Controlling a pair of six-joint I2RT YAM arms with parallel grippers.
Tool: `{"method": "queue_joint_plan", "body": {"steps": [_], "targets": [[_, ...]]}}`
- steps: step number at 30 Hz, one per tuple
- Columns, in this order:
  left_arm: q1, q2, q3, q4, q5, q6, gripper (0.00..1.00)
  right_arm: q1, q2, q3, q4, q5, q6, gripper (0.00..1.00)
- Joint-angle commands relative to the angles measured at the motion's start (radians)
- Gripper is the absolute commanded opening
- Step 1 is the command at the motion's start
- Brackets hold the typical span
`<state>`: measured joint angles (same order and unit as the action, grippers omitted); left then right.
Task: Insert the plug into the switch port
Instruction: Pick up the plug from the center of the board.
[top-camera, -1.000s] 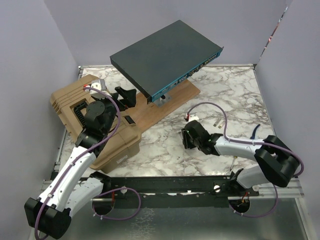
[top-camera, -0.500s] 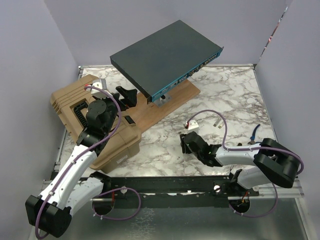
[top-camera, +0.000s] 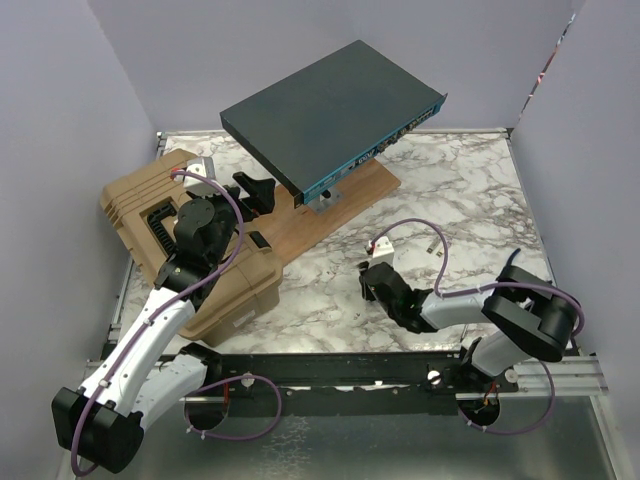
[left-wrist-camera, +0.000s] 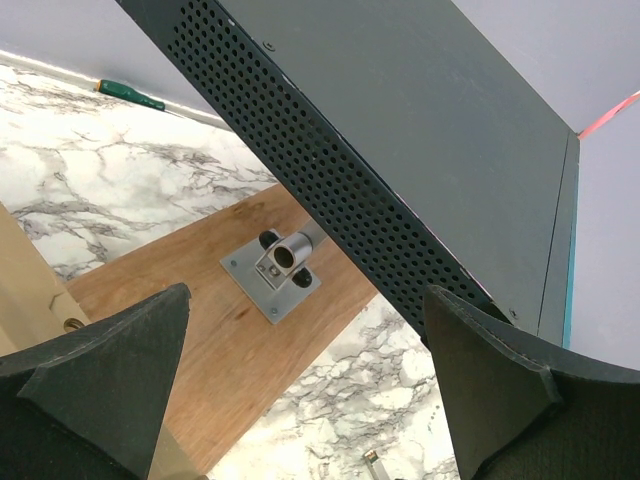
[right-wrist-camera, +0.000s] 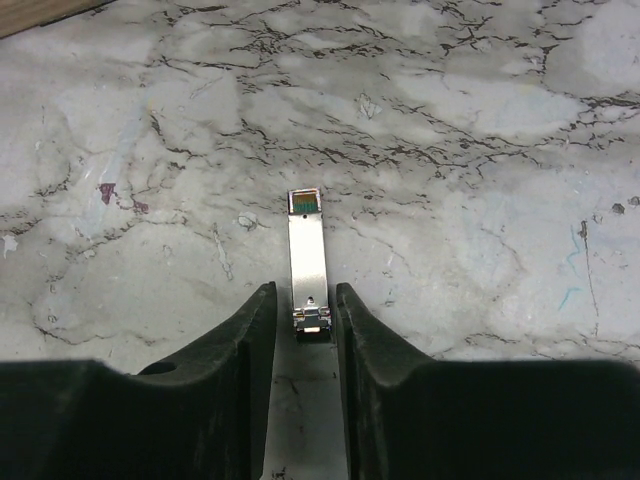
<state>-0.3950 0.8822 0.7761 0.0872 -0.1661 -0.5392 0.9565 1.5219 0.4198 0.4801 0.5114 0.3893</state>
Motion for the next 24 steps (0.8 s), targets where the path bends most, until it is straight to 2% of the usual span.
{"method": "queue_joint_plan", "body": {"steps": [1, 8, 13, 24], "targets": [[-0.006, -0.002, 0.027, 0.002, -0.001, -0.008, 0.99, 0.008, 0.050, -0.031, -0.095, -0.026, 0.007, 0.28], [-0.007, -0.003, 0.026, 0.004, -0.004, -0.007, 0.99, 0.011, -0.008, -0.025, -0.122, -0.050, -0.009, 0.14], [-0.007, -0.006, 0.027, 0.004, -0.006, -0.002, 0.99, 0.011, -0.081, 0.021, -0.181, -0.080, -0.054, 0.10], [-0.007, -0.031, 0.027, -0.002, -0.007, 0.006, 0.99, 0.008, -0.233, 0.170, -0.411, -0.284, -0.189, 0.05]]}}
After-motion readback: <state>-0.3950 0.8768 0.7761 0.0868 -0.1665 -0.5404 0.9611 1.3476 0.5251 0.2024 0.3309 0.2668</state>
